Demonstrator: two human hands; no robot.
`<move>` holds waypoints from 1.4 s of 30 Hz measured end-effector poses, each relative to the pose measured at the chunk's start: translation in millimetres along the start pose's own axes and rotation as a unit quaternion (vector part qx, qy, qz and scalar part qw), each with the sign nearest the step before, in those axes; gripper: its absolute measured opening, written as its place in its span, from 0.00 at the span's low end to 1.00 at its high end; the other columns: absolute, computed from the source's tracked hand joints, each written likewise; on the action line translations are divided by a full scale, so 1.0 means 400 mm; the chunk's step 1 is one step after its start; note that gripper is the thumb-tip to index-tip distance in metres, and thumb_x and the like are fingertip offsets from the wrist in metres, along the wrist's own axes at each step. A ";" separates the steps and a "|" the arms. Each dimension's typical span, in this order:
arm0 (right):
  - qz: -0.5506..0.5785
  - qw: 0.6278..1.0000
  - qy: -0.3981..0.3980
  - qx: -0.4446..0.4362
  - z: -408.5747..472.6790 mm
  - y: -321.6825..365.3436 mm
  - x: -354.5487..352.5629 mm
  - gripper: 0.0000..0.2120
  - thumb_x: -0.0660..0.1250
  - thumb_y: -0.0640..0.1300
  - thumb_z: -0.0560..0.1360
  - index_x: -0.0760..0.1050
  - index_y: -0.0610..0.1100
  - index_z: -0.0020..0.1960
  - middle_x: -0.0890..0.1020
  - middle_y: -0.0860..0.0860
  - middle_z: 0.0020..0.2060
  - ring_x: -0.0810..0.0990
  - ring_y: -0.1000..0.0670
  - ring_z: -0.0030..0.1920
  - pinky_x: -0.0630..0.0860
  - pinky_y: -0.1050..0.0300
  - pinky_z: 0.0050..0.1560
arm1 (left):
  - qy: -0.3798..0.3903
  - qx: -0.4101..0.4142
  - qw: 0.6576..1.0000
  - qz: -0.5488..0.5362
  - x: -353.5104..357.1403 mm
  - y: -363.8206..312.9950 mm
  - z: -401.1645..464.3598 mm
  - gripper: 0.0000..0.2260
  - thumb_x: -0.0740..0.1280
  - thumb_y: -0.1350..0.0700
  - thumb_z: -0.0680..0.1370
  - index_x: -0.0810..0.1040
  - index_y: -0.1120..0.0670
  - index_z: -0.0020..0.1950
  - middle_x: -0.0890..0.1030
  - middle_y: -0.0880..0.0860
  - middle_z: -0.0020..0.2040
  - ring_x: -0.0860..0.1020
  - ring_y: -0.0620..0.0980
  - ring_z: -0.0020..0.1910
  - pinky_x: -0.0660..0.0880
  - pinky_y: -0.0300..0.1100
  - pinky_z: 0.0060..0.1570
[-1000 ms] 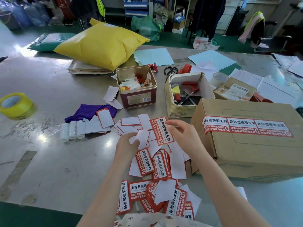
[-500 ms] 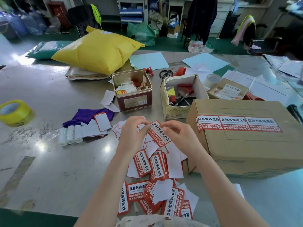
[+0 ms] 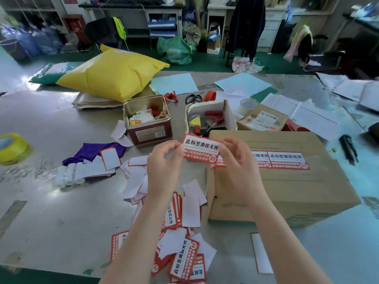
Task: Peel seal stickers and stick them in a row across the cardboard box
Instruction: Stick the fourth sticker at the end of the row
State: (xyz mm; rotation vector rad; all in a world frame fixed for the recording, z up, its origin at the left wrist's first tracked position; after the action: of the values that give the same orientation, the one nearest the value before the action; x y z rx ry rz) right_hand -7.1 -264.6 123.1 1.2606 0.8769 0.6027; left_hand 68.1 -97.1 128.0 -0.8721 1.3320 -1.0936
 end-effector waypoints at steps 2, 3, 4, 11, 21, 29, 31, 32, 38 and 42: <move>0.025 0.999 -0.027 -0.005 -0.001 -0.011 -0.057 0.10 0.63 0.51 0.77 0.75 0.49 0.55 0.83 0.54 0.46 0.81 0.54 0.47 0.77 0.57 0.48 | 0.002 -0.056 0.995 -0.087 0.058 -0.018 -0.031 0.09 0.66 0.50 0.76 0.80 0.52 0.54 0.83 0.48 0.51 0.80 0.44 0.53 0.77 0.39 0.53; 0.036 0.998 -0.043 -0.009 -0.003 -0.015 -0.083 0.08 0.63 0.51 0.77 0.76 0.49 0.52 0.83 0.53 0.43 0.81 0.53 0.45 0.77 0.57 0.46 | -0.001 -0.076 0.989 -0.126 0.087 -0.031 -0.048 0.10 0.66 0.52 0.76 0.80 0.54 0.54 0.83 0.49 0.49 0.81 0.43 0.49 0.78 0.35 0.49; 0.046 0.997 -0.061 -0.015 -0.004 -0.018 -0.114 0.06 0.63 0.51 0.77 0.76 0.50 0.49 0.83 0.54 0.40 0.81 0.54 0.41 0.76 0.59 0.43 | 0.001 -0.087 0.983 -0.164 0.120 -0.045 -0.066 0.11 0.66 0.53 0.76 0.80 0.56 0.54 0.84 0.51 0.48 0.82 0.42 0.47 0.78 0.31 0.44; 0.020 0.983 -0.172 -0.059 0.004 -0.040 -0.327 0.09 0.62 0.47 0.78 0.75 0.51 0.40 0.78 0.56 0.31 0.74 0.58 0.31 0.69 0.66 0.32 | 0.028 -0.097 0.956 -0.274 0.332 -0.120 -0.159 0.10 0.67 0.53 0.75 0.80 0.58 0.50 0.85 0.52 0.44 0.83 0.43 0.41 0.76 0.30 0.36; -0.082 0.964 -0.243 -0.075 0.035 -0.120 -0.577 0.08 0.63 0.43 0.78 0.74 0.48 0.40 0.77 0.60 0.32 0.75 0.65 0.35 0.68 0.73 0.36 | 0.004 0.114 0.993 -0.013 0.571 -0.189 -0.191 0.08 0.63 0.48 0.77 0.76 0.51 0.46 0.78 0.47 0.44 0.77 0.46 0.47 0.75 0.47 0.50; -0.064 0.963 -0.262 -0.019 0.059 -0.189 -0.630 0.12 0.61 0.45 0.79 0.74 0.43 0.38 0.78 0.54 0.32 0.74 0.55 0.36 0.67 0.68 0.35 | 0.011 0.129 0.989 0.068 0.674 -0.168 -0.192 0.10 0.62 0.49 0.78 0.78 0.54 0.46 0.76 0.46 0.45 0.74 0.45 0.48 0.73 0.50 0.53; -0.058 0.963 -0.262 -0.006 0.061 -0.198 -0.630 0.12 0.61 0.45 0.78 0.75 0.42 0.38 0.79 0.53 0.33 0.74 0.53 0.37 0.67 0.67 0.36 | 0.009 0.125 0.989 0.078 0.675 -0.161 -0.192 0.09 0.62 0.49 0.78 0.77 0.54 0.45 0.75 0.46 0.46 0.74 0.45 0.48 0.74 0.49 0.53; -0.056 0.964 -0.261 -0.001 0.061 -0.201 -0.630 0.12 0.61 0.45 0.78 0.75 0.42 0.38 0.79 0.53 0.32 0.74 0.54 0.36 0.67 0.67 0.36 | 0.010 0.122 0.989 0.081 0.674 -0.160 -0.192 0.09 0.62 0.49 0.78 0.76 0.53 0.45 0.75 0.47 0.46 0.74 0.46 0.48 0.74 0.49 0.53; -0.054 0.964 -0.260 0.016 0.060 -0.204 -0.634 0.11 0.62 0.42 0.76 0.75 0.40 0.36 0.77 0.53 0.29 0.71 0.58 0.32 0.67 0.69 0.34 | 0.027 0.112 0.989 0.088 0.674 -0.157 -0.193 0.10 0.63 0.49 0.78 0.76 0.55 0.44 0.75 0.48 0.47 0.74 0.46 0.48 0.73 0.43 0.52; -0.044 0.964 -0.258 0.045 0.065 -0.224 -0.643 0.11 0.61 0.43 0.77 0.75 0.42 0.37 0.78 0.54 0.31 0.72 0.62 0.31 0.67 0.70 0.33 | 0.036 0.068 0.995 0.059 0.662 -0.151 -0.191 0.14 0.62 0.45 0.77 0.73 0.56 0.45 0.75 0.50 0.44 0.74 0.46 0.44 0.70 0.34 0.43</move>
State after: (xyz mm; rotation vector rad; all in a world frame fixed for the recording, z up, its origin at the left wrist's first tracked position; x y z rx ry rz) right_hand -133.9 -505.7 96.6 1.3680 0.5216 0.1462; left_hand -34.7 -358.3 100.1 -0.6508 1.3349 -1.1178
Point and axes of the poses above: each hand's wrist, its own z-axis towards the middle knuckle, its own x-axis out of the palm, y = z × x, the point moved 6 cm from there along z, towards the middle knuckle
